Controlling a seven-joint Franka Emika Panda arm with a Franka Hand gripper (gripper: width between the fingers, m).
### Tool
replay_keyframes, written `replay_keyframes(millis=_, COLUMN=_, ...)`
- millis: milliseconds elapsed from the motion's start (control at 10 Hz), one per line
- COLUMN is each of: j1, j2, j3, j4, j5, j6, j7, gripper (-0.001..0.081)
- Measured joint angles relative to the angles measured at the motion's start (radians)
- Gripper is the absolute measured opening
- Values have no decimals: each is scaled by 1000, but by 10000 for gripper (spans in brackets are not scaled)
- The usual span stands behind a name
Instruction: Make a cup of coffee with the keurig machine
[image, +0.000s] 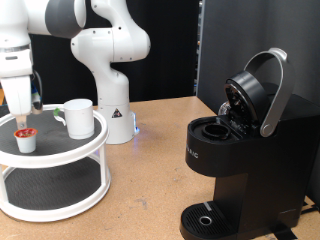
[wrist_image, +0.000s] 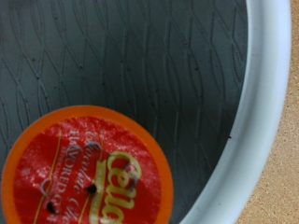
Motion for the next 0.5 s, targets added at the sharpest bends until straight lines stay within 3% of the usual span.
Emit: replay_keyframes(millis=500, j1=-2, j2=14, j3=-16, j4=-61, j5=-16, j6=103, j7=13, gripper=807)
